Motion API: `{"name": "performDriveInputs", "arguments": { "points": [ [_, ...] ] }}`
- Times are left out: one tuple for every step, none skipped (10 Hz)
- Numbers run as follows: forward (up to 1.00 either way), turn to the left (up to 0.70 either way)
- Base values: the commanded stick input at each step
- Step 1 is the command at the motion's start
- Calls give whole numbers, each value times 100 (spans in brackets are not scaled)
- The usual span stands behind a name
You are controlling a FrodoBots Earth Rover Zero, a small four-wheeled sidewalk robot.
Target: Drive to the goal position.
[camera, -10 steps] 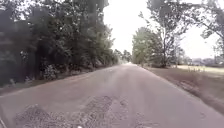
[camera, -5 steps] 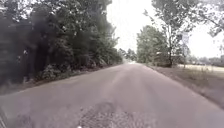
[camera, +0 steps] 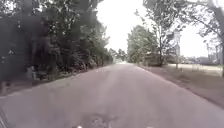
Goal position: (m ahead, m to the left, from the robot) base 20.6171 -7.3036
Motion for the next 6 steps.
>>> {"name": "performDriveInputs", "arguments": {
  "points": [
    [70,-32],
    [70,-22],
    [70,-8],
    [70,-8],
    [70,-8],
    [70,-8]
  ]
}}
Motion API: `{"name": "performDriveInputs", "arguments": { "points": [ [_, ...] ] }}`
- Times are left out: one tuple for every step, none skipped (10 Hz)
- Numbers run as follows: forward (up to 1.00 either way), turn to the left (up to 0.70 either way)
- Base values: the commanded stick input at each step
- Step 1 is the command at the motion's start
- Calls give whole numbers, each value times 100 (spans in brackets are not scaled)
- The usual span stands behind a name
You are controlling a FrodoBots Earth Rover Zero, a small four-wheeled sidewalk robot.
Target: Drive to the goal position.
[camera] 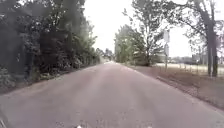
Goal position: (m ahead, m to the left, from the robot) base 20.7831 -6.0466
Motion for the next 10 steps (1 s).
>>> {"name": "performDriveInputs", "arguments": {
  "points": [
    [70,-6],
    [70,-4],
    [70,-4],
    [70,-4],
    [70,-4],
    [70,-4],
    [70,-4],
    [70,-23],
    [70,-23],
    [70,-10]
  ]
}}
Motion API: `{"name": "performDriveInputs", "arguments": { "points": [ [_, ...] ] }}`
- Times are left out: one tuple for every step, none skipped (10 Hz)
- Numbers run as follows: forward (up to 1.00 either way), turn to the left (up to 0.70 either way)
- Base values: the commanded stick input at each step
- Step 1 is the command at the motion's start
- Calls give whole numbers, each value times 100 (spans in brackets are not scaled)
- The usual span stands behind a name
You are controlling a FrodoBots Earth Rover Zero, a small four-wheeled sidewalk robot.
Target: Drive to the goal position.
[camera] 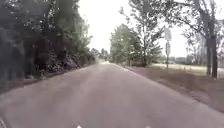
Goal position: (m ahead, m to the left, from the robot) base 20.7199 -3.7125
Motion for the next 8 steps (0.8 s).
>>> {"name": "performDriveInputs", "arguments": {
  "points": [
    [70,-2],
    [70,-2],
    [70,-2],
    [70,-2],
    [70,-2],
    [70,-2],
    [85,-2],
    [85,-2]
  ]
}}
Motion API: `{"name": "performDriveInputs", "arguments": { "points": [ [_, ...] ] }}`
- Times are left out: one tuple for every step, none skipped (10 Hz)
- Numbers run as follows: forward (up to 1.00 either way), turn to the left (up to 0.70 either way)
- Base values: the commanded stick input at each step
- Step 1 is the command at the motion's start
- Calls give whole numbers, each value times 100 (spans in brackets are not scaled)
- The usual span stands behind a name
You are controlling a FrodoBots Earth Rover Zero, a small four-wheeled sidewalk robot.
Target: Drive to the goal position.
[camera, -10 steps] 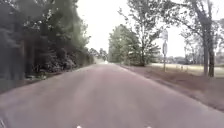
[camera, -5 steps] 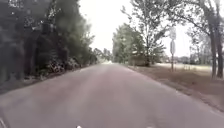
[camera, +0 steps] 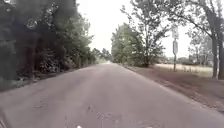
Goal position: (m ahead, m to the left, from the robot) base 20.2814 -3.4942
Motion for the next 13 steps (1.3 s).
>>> {"name": "performDriveInputs", "arguments": {
  "points": [
    [85,-2],
    [85,0],
    [85,0],
    [85,0],
    [85,0],
    [85,0],
    [85,0],
    [85,0],
    [85,0],
    [85,0],
    [85,0],
    [100,-1],
    [100,-2]
  ]
}}
